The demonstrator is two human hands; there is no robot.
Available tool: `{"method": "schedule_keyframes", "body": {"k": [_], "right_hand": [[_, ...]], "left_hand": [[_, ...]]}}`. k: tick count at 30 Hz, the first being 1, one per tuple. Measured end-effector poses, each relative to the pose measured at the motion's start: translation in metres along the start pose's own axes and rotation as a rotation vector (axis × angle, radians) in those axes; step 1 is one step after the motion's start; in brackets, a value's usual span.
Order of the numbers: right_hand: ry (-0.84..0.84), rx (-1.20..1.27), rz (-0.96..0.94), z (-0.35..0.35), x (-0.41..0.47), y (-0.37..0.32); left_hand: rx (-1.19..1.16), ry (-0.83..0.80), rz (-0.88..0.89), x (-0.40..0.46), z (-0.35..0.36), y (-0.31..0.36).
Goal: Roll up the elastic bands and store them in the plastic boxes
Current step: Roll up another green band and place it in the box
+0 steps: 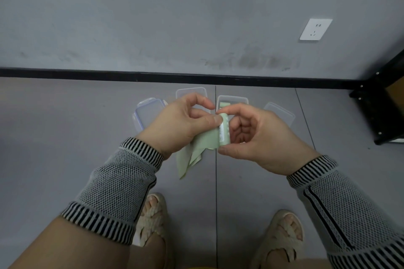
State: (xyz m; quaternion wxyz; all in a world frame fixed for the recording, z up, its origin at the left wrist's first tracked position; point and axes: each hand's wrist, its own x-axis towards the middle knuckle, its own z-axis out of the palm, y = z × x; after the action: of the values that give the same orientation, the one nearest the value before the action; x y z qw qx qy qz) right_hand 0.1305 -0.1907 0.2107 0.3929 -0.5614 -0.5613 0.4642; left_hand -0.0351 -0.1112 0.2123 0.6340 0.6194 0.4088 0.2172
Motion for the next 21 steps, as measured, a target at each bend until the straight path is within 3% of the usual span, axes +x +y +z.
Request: {"method": "schedule_keyframes", "body": {"k": [4, 11, 21], "right_hand": [[0.008, 0.028, -0.001, -0.007, -0.003, 0.003], [0.017, -0.007, 0.007, -0.012, -0.003, 0.005], [0.087, -0.563, -0.073, 0.002, 0.002, 0.006]], "left_hand": [[0.253, -0.038, 0.019, -0.001, -0.002, -0.002], [0.253, -0.001, 0.106, -0.001, -0.001, 0.001], [0.446, 0.196, 0.132, 0.002, 0.020, -0.004]]}}
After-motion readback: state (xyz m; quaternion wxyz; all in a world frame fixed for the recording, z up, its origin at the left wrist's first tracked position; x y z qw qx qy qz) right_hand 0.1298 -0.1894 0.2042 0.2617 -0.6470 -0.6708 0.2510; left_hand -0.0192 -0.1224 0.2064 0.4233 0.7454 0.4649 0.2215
